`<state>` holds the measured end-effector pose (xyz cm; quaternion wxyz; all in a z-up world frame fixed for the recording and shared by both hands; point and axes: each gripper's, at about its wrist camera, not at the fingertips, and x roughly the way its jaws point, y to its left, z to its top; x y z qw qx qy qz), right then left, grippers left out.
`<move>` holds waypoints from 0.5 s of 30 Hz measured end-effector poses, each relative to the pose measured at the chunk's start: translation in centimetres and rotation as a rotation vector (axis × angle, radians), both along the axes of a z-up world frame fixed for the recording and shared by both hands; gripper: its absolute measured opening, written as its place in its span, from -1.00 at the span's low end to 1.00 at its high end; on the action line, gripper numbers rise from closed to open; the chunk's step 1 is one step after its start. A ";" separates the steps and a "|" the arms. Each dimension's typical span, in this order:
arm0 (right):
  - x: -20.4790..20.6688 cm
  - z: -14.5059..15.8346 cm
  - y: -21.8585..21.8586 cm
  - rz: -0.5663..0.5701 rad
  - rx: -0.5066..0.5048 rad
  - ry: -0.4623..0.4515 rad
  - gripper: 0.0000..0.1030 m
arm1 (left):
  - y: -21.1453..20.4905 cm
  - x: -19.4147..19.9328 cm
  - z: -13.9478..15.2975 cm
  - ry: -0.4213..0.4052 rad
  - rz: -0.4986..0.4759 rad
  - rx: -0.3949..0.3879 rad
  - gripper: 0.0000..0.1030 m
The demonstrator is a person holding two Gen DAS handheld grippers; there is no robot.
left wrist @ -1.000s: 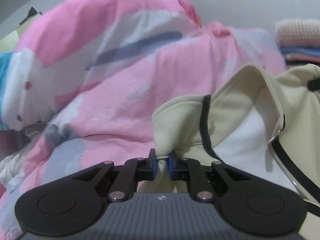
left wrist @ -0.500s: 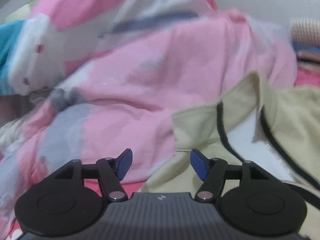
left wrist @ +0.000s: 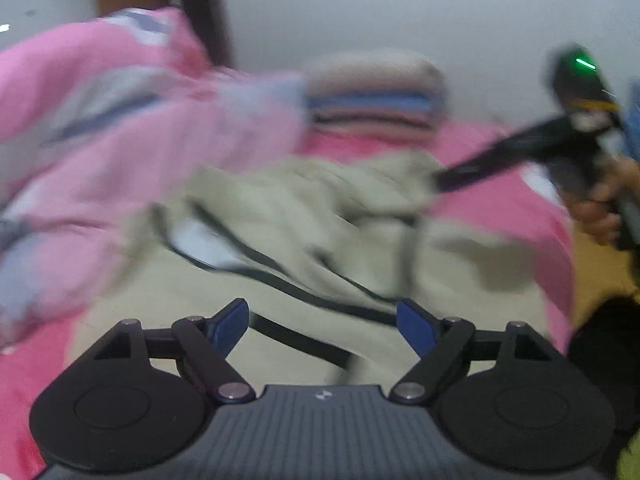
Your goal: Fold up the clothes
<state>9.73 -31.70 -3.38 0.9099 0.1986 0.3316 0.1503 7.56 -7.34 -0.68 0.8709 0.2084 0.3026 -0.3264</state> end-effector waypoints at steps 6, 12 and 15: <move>-1.3 -6.0 1.9 -0.029 -0.017 -0.013 0.30 | -3.9 -3.5 -4.3 0.040 -0.092 0.055 0.59; -1.9 -7.2 1.9 -0.038 -0.018 -0.090 0.32 | -6.0 -6.6 -6.3 -0.071 -0.125 0.168 0.59; -1.7 -7.5 1.0 -0.041 0.039 -0.093 0.32 | -6.8 -7.9 -6.8 -0.127 -0.142 0.222 0.59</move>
